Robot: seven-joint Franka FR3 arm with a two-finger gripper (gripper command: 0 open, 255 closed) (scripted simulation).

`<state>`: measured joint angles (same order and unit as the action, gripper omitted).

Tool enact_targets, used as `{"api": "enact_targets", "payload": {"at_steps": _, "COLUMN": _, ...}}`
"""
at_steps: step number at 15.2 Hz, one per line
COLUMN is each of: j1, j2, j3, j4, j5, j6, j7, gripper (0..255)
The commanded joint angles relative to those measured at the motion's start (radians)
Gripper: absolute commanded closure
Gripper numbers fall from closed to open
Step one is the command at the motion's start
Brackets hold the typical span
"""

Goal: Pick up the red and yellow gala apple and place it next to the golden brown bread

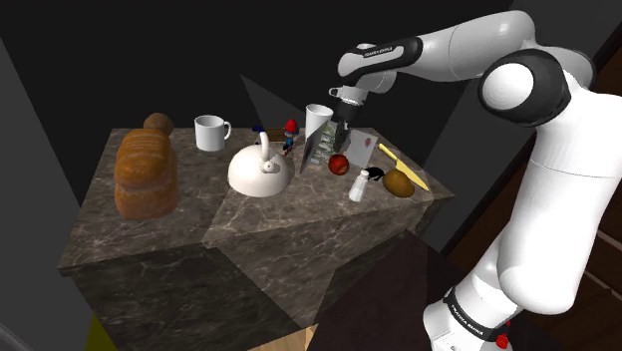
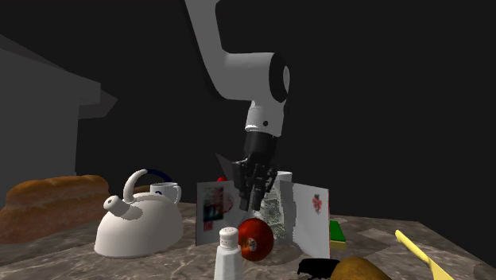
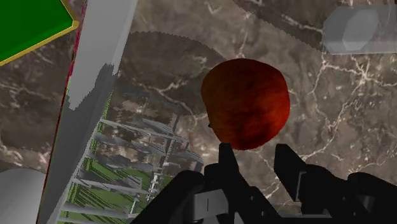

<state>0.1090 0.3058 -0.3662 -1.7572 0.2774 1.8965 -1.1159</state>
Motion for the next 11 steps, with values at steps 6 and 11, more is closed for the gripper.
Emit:
{"api": "enact_targets", "payload": {"at_steps": 6, "j1": 0.078, "j2": -0.226, "j3": -0.035, "j4": -0.454, "j5": 0.050, "j6": 0.570, "j7": 0.352, "gripper": 0}}
{"api": "enact_targets", "payload": {"at_steps": 11, "j1": 0.077, "j2": -0.184, "j3": -0.026, "j4": -0.454, "j5": 0.088, "j6": 0.605, "j7": 0.326, "gripper": 0}}
